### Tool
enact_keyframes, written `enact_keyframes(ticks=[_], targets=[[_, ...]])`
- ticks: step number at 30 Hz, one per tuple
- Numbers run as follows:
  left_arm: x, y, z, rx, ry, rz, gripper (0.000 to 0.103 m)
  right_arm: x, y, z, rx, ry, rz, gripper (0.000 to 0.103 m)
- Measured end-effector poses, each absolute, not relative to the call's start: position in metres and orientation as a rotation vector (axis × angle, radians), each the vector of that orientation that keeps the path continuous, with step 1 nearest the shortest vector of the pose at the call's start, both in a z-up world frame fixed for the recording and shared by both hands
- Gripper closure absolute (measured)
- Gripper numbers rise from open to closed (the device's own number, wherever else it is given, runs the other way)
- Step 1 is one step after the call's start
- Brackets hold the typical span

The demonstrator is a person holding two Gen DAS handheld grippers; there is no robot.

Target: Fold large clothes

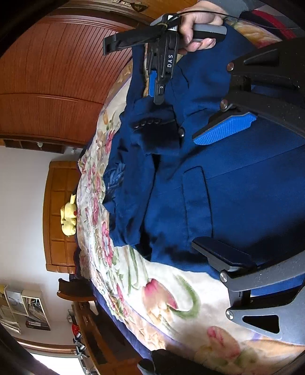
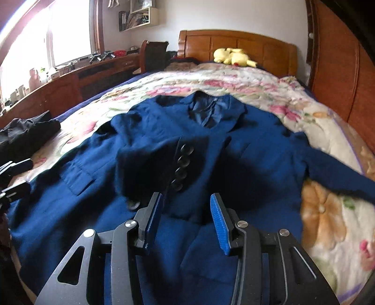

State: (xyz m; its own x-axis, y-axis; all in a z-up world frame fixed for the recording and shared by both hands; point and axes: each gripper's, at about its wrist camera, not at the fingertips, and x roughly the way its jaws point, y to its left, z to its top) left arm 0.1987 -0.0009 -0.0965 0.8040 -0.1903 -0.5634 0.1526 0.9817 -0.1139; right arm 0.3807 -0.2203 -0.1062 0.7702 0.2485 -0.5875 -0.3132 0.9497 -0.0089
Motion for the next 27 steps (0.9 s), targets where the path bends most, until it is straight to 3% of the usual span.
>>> enact_keyframes(ticks=[24,25,27], targets=[[0.178,-0.014,-0.104,-0.004,0.530,-0.213,0.022,0.427,-0.227,-0.125,-0.101,0.796,0.329,0.056],[0.178,-0.014,-0.104,-0.005,0.531,-0.216,0.022,0.427,-0.226,-0.125,-0.107,0.799,0.332,0.059],[0.178,-0.014,-0.104,-0.007,0.531,-0.219,0.022,0.425,-0.225,-0.123,-0.128,0.792,0.328,0.083]])
